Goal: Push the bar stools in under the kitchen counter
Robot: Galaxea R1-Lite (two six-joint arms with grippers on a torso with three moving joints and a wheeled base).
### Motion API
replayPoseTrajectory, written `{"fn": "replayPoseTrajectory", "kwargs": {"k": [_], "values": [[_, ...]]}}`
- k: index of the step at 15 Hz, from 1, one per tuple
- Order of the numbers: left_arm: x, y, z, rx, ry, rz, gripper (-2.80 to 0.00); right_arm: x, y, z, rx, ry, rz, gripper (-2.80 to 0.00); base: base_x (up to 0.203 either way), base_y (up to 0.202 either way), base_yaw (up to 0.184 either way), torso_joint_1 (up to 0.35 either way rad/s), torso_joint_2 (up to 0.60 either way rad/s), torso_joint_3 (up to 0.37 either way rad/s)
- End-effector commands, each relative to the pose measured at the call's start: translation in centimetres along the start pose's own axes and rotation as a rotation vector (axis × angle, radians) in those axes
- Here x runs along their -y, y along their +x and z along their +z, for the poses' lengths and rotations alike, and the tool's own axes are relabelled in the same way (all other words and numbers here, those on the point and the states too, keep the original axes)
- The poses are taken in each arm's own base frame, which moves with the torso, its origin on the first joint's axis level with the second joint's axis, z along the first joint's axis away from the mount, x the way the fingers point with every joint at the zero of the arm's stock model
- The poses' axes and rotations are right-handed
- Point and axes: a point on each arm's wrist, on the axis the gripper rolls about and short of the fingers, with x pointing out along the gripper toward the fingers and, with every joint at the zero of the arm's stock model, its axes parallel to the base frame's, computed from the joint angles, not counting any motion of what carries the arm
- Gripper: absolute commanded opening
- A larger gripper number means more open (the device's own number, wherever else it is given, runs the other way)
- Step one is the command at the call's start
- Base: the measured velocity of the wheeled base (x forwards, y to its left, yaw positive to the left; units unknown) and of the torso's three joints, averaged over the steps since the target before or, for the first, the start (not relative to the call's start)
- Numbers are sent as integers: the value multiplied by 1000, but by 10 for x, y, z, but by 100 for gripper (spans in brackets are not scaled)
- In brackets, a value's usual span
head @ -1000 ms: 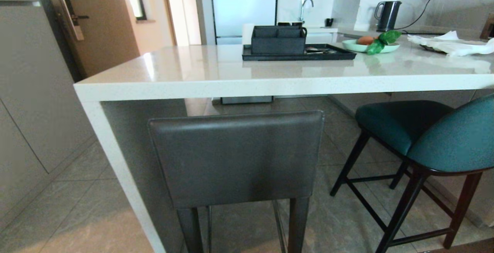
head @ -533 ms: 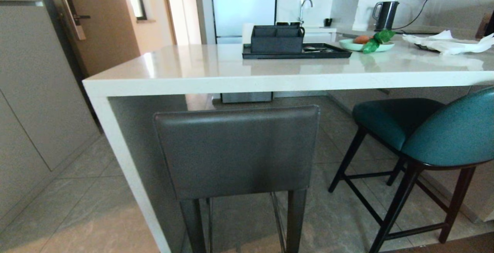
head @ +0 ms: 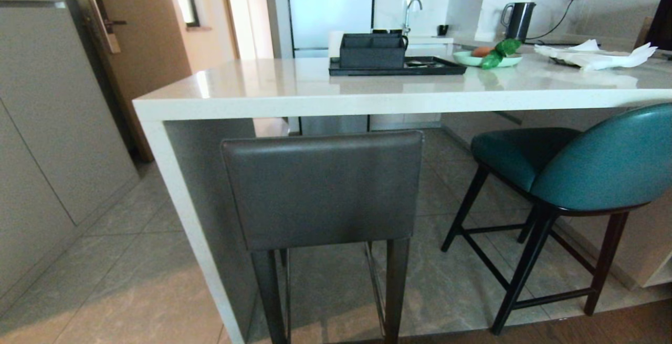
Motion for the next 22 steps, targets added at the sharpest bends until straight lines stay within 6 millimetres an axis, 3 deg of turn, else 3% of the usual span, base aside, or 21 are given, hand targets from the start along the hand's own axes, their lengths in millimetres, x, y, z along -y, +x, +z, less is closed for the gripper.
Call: {"fn": "replayPoseTrajectory", "kwargs": {"k": [1, 17, 22], "values": [[0, 0, -1, -3, 1, 1, -280, 0, 0, -1, -5, -1, 0, -280, 0, 0, 0, 0, 0, 0], [0, 0, 0, -1, -16, 0, -280, 0, 0, -1, -7, 0, -11, -280, 0, -172, 0, 3, 2, 2], [0, 0, -1, -2, -16, 0, -280, 0, 0, -1, -5, 12, -18, -280, 0, -21, 0, 1, 1, 1]]}}
